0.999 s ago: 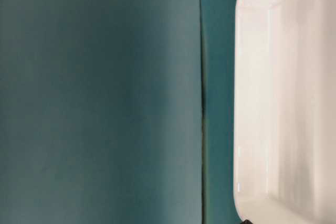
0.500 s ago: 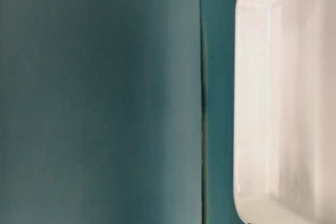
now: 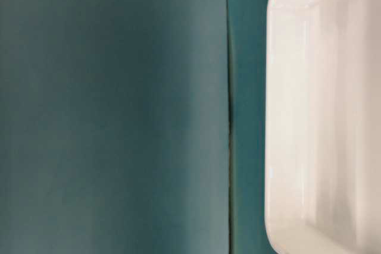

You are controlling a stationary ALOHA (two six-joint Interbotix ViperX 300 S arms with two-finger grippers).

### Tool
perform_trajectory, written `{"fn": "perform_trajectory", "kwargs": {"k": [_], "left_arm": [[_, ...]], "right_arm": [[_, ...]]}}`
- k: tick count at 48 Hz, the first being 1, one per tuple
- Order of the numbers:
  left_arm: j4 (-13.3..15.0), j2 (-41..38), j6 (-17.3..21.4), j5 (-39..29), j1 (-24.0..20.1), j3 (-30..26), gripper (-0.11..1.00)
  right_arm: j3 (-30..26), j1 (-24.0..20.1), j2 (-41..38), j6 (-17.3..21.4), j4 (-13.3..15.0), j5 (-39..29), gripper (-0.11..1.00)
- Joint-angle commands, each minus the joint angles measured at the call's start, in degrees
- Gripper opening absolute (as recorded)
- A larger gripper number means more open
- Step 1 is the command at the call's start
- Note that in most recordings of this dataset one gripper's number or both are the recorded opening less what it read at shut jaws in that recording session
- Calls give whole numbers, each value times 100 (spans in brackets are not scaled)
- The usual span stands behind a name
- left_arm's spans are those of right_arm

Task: Lift the white case with both hands.
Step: 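Close both grippers on the tray's left and right rims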

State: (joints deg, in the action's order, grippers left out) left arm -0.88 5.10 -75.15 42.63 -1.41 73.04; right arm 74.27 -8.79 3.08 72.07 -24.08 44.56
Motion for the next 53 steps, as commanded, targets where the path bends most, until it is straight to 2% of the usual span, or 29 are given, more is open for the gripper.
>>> {"fn": "perform_trajectory", "kwargs": {"k": [1, 7, 10, 23, 29, 34, 39, 46, 53], "left_arm": [[-9, -35, 26, 18, -9, -26, 76], [0, -35, 26, -70, -18, -26, 55], [-9, -35, 35, -141, -9, -26, 49], [0, -26, 62, -176, -9, -35, 50], [0, -26, 88, -176, -9, -44, 48], [0, -18, 132, -167, -26, -70, 42], [0, -26, 141, -193, -35, -70, 31], [0, 9, 141, -431, -70, -79, 11], [0, 105, 141, -703, -79, -97, 9]], "right_arm": [[-79, 18, -158, -18, -18, -18, 65], [-141, 26, -185, -26, -18, -35, 63], [-176, 26, -193, -44, -18, -79, 63], [-220, 149, -220, -53, -18, -237, 59], [-229, 272, -220, -9, -26, -343, 48], [-281, 316, -211, -9, -26, -554, 28], [-316, 316, -220, 0, -26, -686, 12], [-387, 316, -211, 9, -26, -870, 12], [-431, 316, -211, 9, -26, -914, 12]]}}
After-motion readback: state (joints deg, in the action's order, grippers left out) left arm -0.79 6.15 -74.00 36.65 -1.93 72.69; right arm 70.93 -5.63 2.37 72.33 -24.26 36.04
